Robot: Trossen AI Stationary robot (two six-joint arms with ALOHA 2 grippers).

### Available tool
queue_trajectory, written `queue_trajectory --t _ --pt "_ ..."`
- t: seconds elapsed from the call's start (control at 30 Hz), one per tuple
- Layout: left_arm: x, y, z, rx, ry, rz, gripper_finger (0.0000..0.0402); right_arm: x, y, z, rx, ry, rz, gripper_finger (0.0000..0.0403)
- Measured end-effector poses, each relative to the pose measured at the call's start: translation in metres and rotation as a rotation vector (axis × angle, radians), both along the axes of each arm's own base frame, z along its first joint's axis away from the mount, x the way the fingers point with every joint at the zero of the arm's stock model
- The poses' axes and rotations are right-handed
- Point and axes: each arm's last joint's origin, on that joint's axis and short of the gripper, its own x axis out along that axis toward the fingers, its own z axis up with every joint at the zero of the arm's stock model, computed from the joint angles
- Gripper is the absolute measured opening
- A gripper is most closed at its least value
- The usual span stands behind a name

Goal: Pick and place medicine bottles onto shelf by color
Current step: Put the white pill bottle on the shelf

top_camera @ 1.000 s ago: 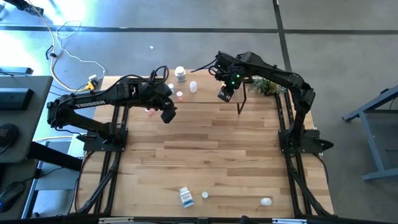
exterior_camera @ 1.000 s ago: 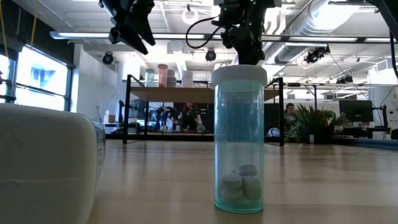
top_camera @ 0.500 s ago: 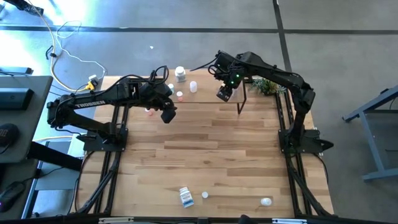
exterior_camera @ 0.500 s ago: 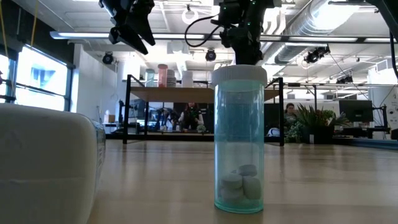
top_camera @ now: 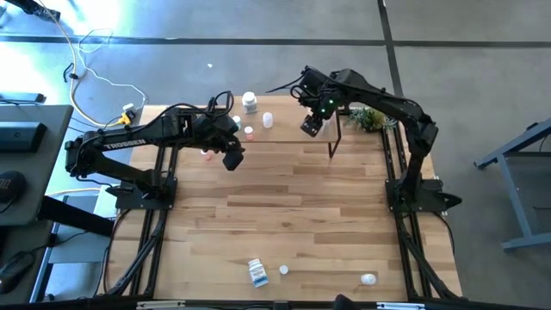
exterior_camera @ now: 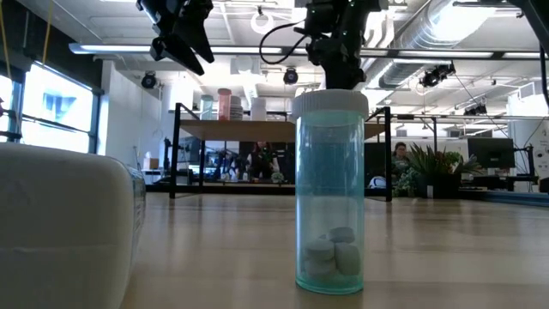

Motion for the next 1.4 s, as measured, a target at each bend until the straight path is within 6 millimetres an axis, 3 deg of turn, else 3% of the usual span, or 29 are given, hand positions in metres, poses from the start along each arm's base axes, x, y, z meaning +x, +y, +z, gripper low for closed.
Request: queue_trajectory --t 0.47,0.77,1.17,1.4 --pt "0.0 0.0 0.0 0.0 0.0 0.0 0.0225 -0.007 0.004 0.02 -0.053 -0.089 0.005 0.0197" --pt "0.0 0.0 0.0 0.0 0.0 0.0 0.0225 -0.018 0.015 0.046 -0.109 -0.197 0.01 0.0197" --pt "0.0 0.0 0.0 -0.007 -0.003 -0.007 0.0225 -0.021 0.068 0.075 -0.093 -0.32 0.058 0.0197" --pt "0.002 -0.005 0.0 -0.023 -0.008 -0.042 0.0225 -0.014 0.105 0.078 -0.011 -0.352 0.044 0.0197"
